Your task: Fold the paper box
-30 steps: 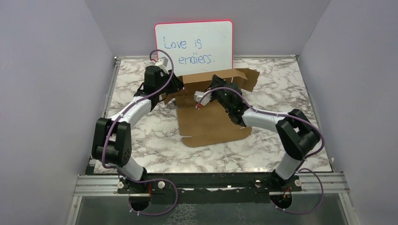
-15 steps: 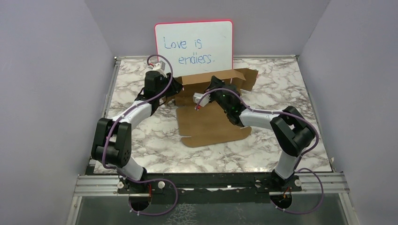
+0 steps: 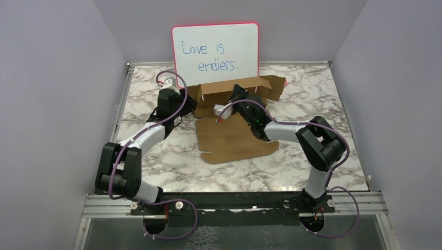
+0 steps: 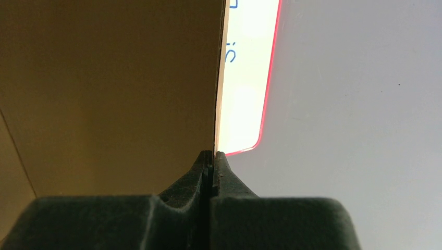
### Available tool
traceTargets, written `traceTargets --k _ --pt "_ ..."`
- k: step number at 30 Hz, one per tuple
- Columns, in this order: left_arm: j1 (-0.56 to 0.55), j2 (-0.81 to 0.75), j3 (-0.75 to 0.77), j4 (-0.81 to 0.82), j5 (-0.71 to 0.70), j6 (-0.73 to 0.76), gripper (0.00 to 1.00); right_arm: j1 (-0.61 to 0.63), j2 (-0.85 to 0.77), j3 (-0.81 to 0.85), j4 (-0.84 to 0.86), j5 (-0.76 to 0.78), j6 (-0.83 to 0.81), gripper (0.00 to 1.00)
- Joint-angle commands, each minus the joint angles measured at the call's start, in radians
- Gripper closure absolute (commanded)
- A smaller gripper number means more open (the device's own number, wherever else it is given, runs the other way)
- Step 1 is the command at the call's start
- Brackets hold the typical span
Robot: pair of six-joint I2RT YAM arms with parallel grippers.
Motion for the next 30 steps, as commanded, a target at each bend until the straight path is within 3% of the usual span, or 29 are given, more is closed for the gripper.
traceTargets --k 1,19,30 --pt "-0.005 -0.010 -0.059 0.060 -0.080 -0.047 0.49 0.007 0.032 -0.003 0.002 -0.026 -0.019 0.99" --pt "-0.016 0.249 -0.014 0.184 -0.038 -0.119 0.49 0.006 0.028 -0.003 -0.006 -0.031 -0.038 0.99" --pt "-0.110 0.253 0.028 0.261 0.001 -0.060 0.52 0.007 0.014 0.004 -0.011 -0.025 -0.036 0.99"
